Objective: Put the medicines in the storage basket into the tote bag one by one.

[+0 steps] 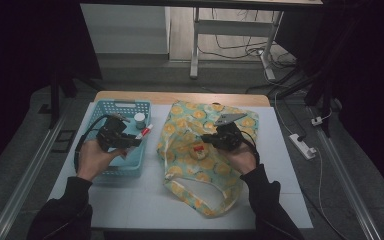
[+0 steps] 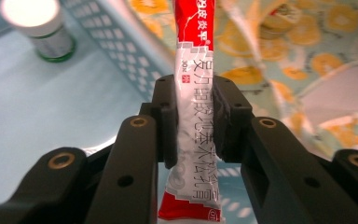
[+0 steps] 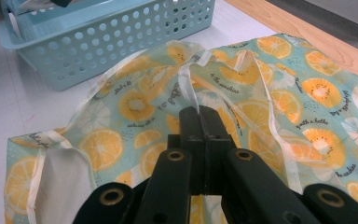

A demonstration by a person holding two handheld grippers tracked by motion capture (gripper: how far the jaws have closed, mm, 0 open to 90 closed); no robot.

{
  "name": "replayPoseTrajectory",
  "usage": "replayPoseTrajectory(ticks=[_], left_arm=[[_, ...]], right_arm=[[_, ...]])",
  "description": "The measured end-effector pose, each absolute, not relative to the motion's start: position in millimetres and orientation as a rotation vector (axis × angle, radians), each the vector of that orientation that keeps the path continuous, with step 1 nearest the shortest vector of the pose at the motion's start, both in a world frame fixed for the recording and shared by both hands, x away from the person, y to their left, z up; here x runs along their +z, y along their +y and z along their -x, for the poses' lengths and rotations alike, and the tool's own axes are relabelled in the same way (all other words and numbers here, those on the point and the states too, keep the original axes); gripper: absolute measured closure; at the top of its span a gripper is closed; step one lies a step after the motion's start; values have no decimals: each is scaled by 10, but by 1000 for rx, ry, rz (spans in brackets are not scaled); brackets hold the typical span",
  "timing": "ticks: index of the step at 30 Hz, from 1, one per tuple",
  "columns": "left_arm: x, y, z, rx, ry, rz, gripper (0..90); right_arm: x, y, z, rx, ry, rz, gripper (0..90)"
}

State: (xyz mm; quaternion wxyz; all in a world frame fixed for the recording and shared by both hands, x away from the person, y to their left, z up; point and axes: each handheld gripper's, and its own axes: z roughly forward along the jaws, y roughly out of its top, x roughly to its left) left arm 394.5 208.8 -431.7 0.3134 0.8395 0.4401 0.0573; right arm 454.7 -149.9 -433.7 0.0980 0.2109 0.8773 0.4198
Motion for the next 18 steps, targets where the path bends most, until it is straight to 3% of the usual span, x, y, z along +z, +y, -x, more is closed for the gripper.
replayPoseTrajectory(ticks=[18], left_arm=[[-4336,1443,-3766,45,988,-2256,729]], right_arm=[[-4320,-1511,-4546,1257,2587,-624,898]])
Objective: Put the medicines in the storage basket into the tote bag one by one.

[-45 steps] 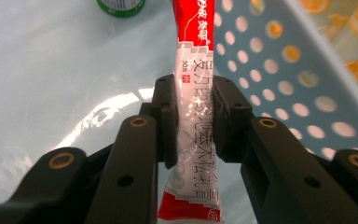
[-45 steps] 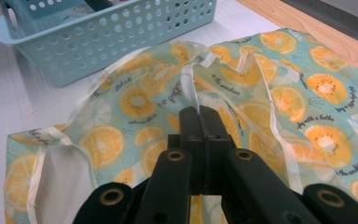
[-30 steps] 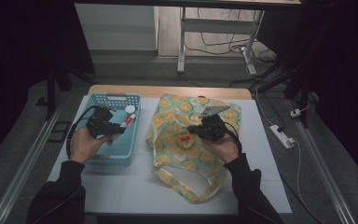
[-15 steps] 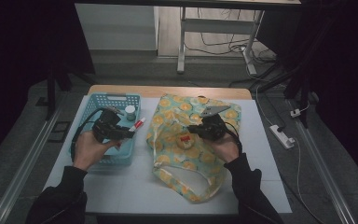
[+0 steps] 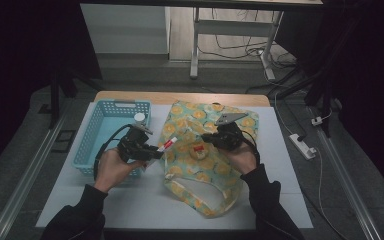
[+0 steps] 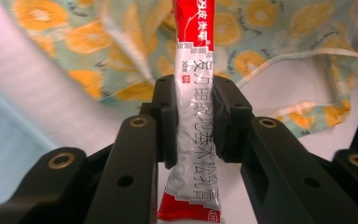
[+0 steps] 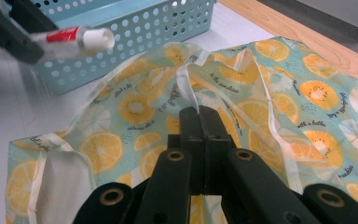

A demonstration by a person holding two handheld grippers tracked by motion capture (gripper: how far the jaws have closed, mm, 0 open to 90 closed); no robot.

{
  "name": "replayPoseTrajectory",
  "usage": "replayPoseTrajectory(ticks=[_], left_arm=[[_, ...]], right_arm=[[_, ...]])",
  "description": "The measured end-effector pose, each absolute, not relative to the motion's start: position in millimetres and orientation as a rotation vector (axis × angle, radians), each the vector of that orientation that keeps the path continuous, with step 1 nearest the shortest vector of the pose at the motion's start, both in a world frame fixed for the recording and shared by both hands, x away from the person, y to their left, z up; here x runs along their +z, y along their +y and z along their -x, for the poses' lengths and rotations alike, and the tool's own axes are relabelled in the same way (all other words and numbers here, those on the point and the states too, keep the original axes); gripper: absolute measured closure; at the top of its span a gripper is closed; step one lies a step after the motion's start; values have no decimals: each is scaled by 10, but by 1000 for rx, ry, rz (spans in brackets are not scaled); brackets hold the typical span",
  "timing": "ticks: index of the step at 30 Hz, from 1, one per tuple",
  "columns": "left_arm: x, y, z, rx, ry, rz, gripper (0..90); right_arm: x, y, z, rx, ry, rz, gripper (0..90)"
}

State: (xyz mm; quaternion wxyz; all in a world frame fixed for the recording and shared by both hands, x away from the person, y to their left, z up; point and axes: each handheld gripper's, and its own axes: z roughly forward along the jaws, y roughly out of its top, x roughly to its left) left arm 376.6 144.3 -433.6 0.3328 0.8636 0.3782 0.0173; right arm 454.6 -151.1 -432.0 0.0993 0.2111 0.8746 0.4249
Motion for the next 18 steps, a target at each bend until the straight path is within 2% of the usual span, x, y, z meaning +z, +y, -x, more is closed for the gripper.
replayPoseTrajectory(ticks=[18], left_arm=[[-4526,939,-3912,-5,942,-2312,729]], right_arm=[[-4296,-1506,-4530,1264,2579,-618,898]])
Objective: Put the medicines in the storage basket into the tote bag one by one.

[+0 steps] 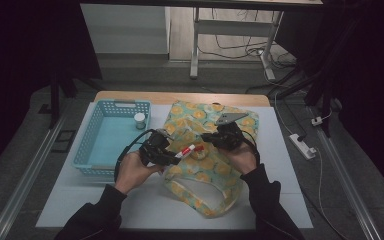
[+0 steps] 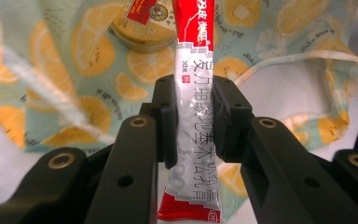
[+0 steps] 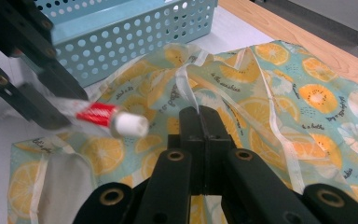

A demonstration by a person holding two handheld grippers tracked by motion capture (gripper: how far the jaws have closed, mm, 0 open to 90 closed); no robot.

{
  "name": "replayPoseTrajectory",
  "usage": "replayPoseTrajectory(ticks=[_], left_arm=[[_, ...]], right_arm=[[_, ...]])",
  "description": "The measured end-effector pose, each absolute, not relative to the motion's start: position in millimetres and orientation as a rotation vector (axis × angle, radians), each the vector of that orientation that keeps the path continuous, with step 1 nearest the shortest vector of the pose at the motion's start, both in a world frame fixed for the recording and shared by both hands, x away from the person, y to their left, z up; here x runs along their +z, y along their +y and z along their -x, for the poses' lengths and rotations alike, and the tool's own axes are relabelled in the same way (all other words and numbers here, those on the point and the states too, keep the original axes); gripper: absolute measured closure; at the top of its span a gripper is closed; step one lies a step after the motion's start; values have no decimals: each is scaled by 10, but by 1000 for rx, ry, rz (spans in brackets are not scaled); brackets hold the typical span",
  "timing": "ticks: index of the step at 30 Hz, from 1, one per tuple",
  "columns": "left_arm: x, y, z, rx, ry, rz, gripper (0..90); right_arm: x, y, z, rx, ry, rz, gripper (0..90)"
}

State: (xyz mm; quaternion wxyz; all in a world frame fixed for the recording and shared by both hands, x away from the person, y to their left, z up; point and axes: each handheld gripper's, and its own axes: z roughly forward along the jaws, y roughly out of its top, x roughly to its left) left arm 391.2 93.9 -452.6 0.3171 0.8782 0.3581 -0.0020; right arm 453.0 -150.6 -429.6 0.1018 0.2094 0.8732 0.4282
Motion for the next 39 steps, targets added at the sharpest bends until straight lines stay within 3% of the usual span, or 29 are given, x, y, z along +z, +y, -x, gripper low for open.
replayPoseTrajectory(ticks=[21,39], left_arm=[[-4643,581,-4261,55,992,-2325,728],[-4781,582,-4541,109,1107,-2267,728]], right_arm=[[-4283,-1479,-4506,1272,2576,-601,898],[-4311,-1441,-4499,1259,2587,-594,898]])
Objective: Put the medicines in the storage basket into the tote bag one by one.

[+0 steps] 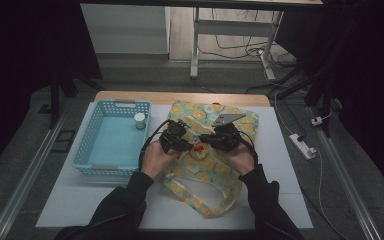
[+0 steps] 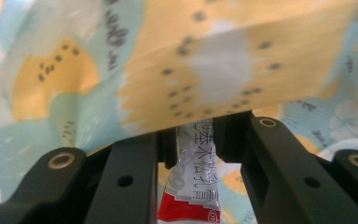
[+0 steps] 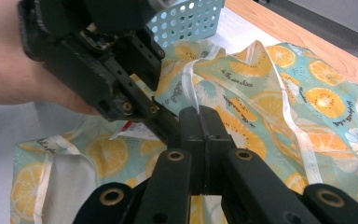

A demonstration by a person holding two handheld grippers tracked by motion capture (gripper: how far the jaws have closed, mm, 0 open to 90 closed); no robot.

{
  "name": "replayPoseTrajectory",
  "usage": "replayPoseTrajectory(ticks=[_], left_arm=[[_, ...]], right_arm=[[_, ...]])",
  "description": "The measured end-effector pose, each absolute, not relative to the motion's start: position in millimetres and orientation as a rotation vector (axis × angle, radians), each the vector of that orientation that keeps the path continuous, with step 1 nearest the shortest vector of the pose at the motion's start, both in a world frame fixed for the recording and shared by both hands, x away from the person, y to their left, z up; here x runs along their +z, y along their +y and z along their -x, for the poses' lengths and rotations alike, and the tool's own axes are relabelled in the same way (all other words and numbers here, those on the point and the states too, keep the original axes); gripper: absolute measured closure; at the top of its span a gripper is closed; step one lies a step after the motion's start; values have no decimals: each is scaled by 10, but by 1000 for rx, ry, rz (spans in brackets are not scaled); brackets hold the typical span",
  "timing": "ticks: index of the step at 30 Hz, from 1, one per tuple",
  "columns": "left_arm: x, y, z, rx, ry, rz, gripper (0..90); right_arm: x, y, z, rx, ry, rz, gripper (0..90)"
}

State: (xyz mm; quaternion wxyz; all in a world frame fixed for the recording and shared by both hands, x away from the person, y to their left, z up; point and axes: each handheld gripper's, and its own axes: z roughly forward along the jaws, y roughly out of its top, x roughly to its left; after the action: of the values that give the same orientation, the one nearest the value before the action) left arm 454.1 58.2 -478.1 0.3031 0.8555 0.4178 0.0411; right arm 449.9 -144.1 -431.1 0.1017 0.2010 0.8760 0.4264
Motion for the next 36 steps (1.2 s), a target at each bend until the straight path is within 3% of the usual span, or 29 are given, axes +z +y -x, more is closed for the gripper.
replayPoseTrajectory(ticks=[24,36], left_arm=[[-4972,570,-4732,157,1185,-2260,717],[-4832,655,-4594,180,1065,-2250,487]], right_arm=[[-4393,-1395,-4518,1223,2606,-603,898],[-4392,-1415,-4527,1231,2595,-612,898]])
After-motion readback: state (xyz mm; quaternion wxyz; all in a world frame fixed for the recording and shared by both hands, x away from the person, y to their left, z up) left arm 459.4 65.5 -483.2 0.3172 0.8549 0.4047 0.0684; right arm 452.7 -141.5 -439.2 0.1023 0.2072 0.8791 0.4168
